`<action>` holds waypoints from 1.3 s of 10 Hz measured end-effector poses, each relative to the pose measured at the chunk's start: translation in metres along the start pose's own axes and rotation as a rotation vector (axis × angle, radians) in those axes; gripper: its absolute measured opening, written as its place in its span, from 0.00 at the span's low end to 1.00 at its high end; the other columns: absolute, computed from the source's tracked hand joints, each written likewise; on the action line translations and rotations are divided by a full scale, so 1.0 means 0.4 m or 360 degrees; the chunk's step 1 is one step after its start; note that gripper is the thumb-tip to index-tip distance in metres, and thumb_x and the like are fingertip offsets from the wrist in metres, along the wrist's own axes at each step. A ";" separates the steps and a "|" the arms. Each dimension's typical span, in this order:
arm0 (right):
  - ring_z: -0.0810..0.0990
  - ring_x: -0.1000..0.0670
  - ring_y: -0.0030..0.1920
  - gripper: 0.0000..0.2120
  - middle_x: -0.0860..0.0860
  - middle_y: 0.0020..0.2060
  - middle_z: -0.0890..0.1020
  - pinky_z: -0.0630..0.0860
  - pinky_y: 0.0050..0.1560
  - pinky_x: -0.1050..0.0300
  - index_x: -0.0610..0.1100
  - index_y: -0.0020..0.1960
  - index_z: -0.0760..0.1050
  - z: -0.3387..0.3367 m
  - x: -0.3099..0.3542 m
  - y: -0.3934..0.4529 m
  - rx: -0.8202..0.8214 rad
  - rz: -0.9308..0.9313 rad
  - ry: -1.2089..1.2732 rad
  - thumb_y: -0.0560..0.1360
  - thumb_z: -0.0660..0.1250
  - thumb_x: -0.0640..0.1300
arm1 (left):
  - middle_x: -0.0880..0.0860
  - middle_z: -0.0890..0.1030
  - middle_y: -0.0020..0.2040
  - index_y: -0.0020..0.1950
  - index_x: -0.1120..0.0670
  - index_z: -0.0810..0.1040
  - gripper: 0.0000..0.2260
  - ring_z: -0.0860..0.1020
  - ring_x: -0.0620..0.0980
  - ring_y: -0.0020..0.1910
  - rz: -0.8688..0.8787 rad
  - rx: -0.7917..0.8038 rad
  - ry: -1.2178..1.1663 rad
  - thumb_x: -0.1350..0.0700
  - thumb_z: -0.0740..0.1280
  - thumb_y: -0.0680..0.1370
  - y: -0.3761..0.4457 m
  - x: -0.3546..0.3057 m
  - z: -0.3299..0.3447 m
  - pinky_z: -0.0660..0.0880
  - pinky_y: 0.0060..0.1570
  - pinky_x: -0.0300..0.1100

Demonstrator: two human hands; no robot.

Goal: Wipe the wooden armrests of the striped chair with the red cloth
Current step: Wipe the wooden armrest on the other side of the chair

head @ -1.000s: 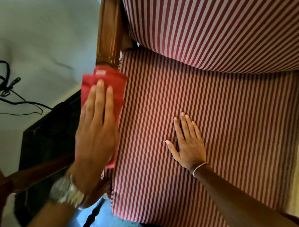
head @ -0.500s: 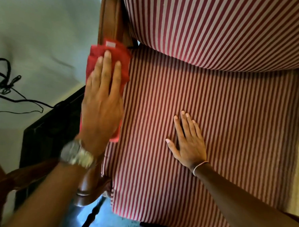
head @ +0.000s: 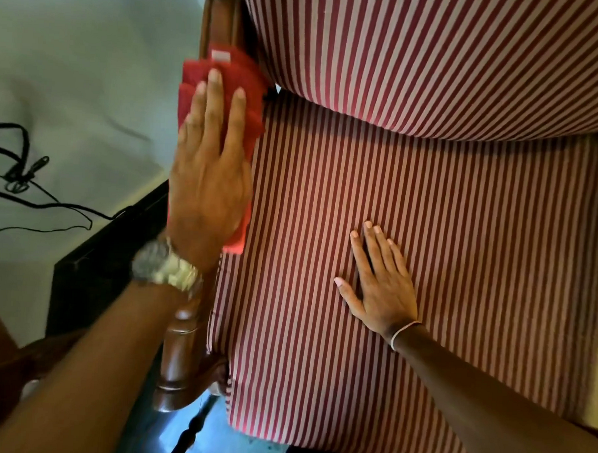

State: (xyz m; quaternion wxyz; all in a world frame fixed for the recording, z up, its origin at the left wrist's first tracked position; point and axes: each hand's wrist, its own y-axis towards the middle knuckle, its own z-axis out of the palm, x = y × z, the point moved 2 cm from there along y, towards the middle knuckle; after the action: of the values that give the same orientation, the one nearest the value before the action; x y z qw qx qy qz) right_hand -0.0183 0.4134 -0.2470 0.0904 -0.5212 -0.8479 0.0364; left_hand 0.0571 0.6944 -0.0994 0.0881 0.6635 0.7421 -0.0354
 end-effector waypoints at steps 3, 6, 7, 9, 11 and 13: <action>0.51 0.44 0.83 0.38 0.42 0.83 0.54 0.53 0.82 0.42 0.43 0.82 0.53 0.004 0.008 -0.006 -0.0002 0.0019 -0.0042 0.81 0.52 0.66 | 0.63 0.52 0.84 0.84 0.57 0.53 0.26 0.52 0.63 0.83 0.0075 0.0068 -0.0024 0.52 0.52 0.86 -0.096 0.009 -0.006 0.59 0.79 0.65; 0.51 0.44 0.83 0.38 0.42 0.83 0.54 0.53 0.82 0.42 0.43 0.82 0.53 0.006 0.001 -0.005 0.0016 0.0019 -0.0051 0.81 0.52 0.66 | 0.61 0.49 0.85 0.84 0.56 0.49 0.27 0.49 0.60 0.84 -0.0007 0.0060 -0.0052 0.53 0.53 0.87 -0.136 0.007 -0.010 0.56 0.81 0.62; 0.51 0.43 0.83 0.38 0.41 0.82 0.55 0.53 0.82 0.42 0.43 0.82 0.54 0.008 0.004 -0.003 -0.0011 0.0033 -0.0048 0.81 0.53 0.65 | 0.63 0.52 0.84 0.83 0.60 0.54 0.27 0.51 0.62 0.83 0.0003 0.0243 -0.0005 0.50 0.51 0.85 -0.360 0.011 -0.026 0.61 0.77 0.67; 0.51 0.43 0.83 0.38 0.41 0.82 0.54 0.51 0.83 0.43 0.43 0.82 0.53 0.007 0.011 -0.002 -0.0021 0.0038 -0.0066 0.81 0.52 0.66 | 0.63 0.52 0.84 0.84 0.58 0.51 0.27 0.51 0.62 0.83 0.0098 0.0036 -0.0022 0.52 0.53 0.86 -0.075 0.007 -0.008 0.59 0.80 0.63; 0.50 0.44 0.83 0.38 0.42 0.83 0.53 0.49 0.83 0.44 0.44 0.83 0.52 -0.004 0.008 0.000 0.0032 0.0038 -0.0014 0.81 0.50 0.67 | 0.62 0.52 0.84 0.84 0.58 0.51 0.25 0.52 0.61 0.83 -0.0007 -0.0077 -0.0090 0.54 0.51 0.87 0.069 0.011 -0.003 0.61 0.79 0.61; 0.51 0.44 0.83 0.38 0.42 0.83 0.55 0.49 0.83 0.44 0.44 0.82 0.53 -0.001 0.012 -0.003 -0.0011 0.0050 -0.0013 0.81 0.51 0.66 | 0.64 0.54 0.83 0.82 0.61 0.55 0.27 0.51 0.61 0.83 0.0118 0.0145 0.0006 0.55 0.57 0.85 -0.299 0.034 -0.017 0.55 0.81 0.59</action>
State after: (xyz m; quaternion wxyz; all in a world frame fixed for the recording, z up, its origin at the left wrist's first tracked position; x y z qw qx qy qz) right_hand -0.0214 0.4172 -0.2459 0.0845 -0.5346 -0.8400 0.0369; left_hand -0.0633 0.6947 -0.1029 0.0576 0.6940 0.7148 -0.0646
